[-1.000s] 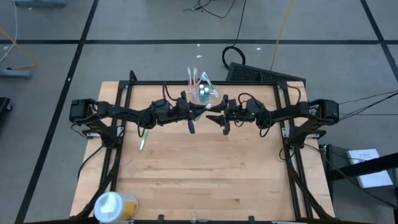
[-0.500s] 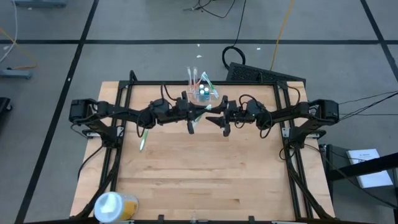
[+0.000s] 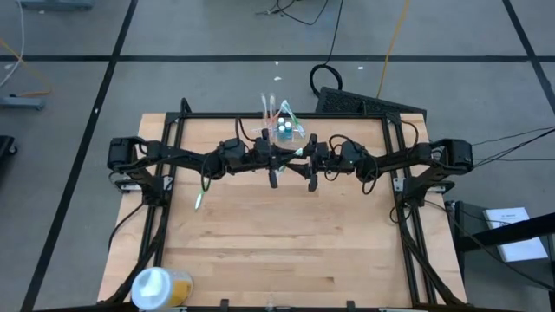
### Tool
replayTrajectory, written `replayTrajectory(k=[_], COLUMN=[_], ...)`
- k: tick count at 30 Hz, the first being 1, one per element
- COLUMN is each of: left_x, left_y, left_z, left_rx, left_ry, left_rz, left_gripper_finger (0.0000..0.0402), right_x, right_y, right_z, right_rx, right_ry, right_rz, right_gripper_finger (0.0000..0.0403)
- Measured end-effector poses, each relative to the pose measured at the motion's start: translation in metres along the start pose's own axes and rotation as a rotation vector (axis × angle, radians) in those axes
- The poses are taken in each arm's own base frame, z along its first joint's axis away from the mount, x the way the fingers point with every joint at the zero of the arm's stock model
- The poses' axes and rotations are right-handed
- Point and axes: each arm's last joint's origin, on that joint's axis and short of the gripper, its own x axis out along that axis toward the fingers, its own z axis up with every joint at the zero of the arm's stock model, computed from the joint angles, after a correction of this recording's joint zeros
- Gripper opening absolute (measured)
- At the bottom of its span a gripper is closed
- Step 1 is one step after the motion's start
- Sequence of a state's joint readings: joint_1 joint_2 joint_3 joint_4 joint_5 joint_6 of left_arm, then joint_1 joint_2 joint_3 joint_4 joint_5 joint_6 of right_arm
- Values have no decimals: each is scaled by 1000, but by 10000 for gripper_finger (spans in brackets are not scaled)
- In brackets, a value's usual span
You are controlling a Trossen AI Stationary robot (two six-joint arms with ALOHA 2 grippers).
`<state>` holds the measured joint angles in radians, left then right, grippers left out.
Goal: Pick & Place toothbrushing station
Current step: Put the green toothbrush into the transparent organizer
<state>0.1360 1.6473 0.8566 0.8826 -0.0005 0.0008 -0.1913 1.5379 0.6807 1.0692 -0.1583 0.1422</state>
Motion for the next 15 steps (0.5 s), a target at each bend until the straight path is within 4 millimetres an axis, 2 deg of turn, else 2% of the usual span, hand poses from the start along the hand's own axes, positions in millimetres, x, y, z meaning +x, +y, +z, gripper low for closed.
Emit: replayTrajectory(k=[5, 9, 15], left_x=[0, 0, 0], left_y=[0, -1, -1], left_z=[2, 3, 1], left_rx=[36, 48, 67], left_ry=[1, -2, 10], left_rz=[0, 0, -7], left_gripper_finger=[14, 24, 12], right_x=[0, 0, 0], right_y=[0, -1, -2], right_z=[0, -1, -2], right_rx=[-8, -23, -26], right_ry=[6, 12, 24], right_rz=[-1, -3, 0], right_gripper_finger=[150, 131, 104])
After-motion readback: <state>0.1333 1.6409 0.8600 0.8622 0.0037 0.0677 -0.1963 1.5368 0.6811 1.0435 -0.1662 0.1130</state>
